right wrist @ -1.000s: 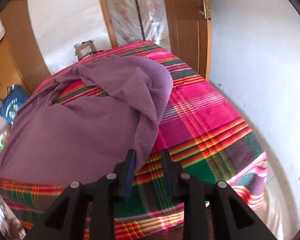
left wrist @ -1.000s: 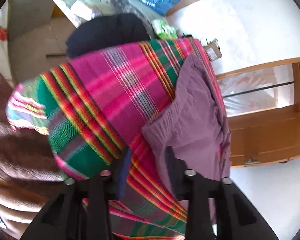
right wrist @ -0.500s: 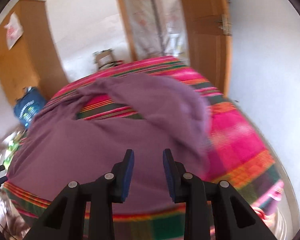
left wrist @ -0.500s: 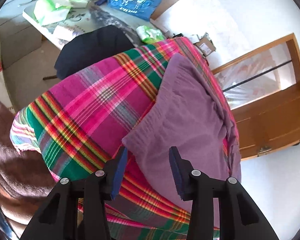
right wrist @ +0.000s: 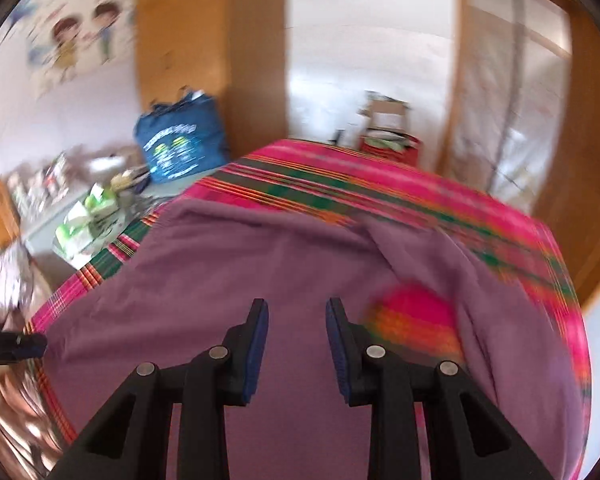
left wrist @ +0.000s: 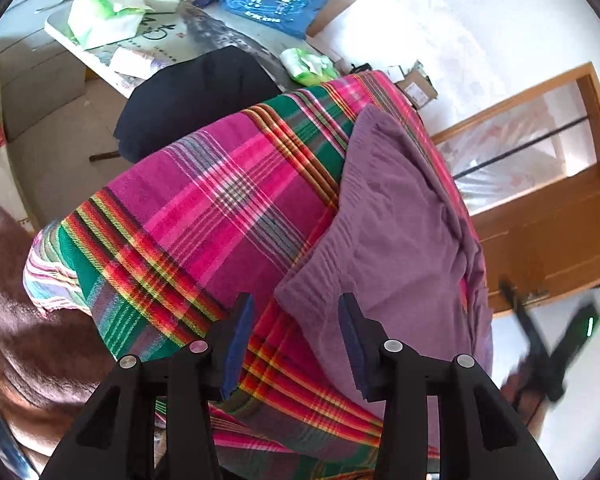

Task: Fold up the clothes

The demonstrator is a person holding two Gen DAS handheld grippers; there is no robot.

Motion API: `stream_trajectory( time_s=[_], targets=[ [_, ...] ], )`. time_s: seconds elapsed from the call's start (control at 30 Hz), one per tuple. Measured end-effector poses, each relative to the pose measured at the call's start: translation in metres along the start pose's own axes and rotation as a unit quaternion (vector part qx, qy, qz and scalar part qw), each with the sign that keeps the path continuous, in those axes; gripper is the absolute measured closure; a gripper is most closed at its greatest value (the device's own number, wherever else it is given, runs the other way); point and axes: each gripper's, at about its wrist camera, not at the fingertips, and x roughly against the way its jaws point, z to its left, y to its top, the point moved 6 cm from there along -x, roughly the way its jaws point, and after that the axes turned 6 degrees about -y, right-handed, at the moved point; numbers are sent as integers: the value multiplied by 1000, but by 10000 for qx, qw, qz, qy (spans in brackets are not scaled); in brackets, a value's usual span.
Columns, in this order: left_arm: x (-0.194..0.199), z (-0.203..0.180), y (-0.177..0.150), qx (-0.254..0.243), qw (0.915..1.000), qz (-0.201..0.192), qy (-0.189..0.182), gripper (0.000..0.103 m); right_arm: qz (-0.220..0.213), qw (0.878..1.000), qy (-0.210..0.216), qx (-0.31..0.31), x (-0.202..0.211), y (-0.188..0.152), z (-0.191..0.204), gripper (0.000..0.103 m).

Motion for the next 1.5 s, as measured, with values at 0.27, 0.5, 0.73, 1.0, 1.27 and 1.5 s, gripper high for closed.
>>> stream_trajectory(
  time_s=[0.27,0.5,0.73,1.0,1.27,1.5],
  targets=[
    [-4,3,5,329,9992,56,-228,58,184,9911,732,1101,-88,76,89,72],
    [-7,2,8,384,9988,111,-283,58,485,9790,1235,1550,-146,89,139,60],
    [-11,3,13,554,9977,61,-398,58,806,9692,1128,2034,-188,91,160,68],
    [-14,3,21,508,9980,78,-365,60,627,9768,716,1918,-200,102,144,101],
    [-18,1,23,378,9986,124,-350,65,489,9799,717,1797,-197,95,133,101],
    [-22,12,25,658,9967,213,-435,88,171,9821,688,1744,-185,111,150,101]
  ],
)
